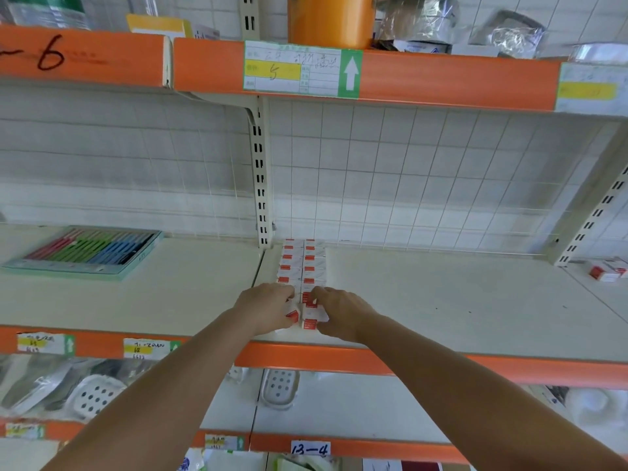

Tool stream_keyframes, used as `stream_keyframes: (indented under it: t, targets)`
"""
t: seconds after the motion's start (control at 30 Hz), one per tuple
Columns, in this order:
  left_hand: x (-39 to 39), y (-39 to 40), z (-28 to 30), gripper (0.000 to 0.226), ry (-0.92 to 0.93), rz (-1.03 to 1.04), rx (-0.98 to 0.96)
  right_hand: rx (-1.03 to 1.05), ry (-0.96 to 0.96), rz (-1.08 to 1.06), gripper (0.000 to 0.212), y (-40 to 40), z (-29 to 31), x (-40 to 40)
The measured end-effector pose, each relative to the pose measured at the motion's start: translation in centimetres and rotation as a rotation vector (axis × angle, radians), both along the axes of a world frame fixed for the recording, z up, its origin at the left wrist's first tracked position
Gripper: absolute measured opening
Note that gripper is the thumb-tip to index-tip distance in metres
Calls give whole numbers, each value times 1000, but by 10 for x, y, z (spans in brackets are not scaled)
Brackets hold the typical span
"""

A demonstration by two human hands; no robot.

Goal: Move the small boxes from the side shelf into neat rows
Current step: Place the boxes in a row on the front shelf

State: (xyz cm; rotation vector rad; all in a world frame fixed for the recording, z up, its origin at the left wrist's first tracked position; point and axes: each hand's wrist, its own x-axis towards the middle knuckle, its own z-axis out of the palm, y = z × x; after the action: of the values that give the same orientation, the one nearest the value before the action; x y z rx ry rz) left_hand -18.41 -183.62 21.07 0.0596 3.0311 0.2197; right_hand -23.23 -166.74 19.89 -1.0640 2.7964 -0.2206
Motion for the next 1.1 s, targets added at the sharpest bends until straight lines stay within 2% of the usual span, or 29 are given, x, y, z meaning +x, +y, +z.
stream_keyframes:
  t: [0.07, 0.2, 0.27, 0.37, 0.47, 0.63, 0.83, 1.1]
  targets:
    - [2, -1, 2, 46, -49, 14, 37, -23, -28, -17, 50, 1, -2, -2]
    - [8, -10, 6, 81, -169, 35, 86, -40, -61, -28, 52, 4, -2, -5]
    - [10, -14, 6, 87, -237, 44, 122, -34, -54, -27, 51, 4, -1, -5]
    - [12, -15, 7, 77, -273, 63, 154, -15, -33, -20, 51, 3, 0, -4]
    - [12, -10, 10, 56, -187, 102, 74, -11, -12, -19, 51, 2, 1, -3]
    - [13, -7, 10, 80, -129, 123, -33, -18, 6, -16, 50, 2, 2, 1]
    - [13, -10, 8, 54, -100, 118, -52, -26, 13, 2, 46, 2, 7, 3]
    - [-3, -12, -10, 57, -15, 114, -36, -64, 46, -10, 42, -1, 5, 2]
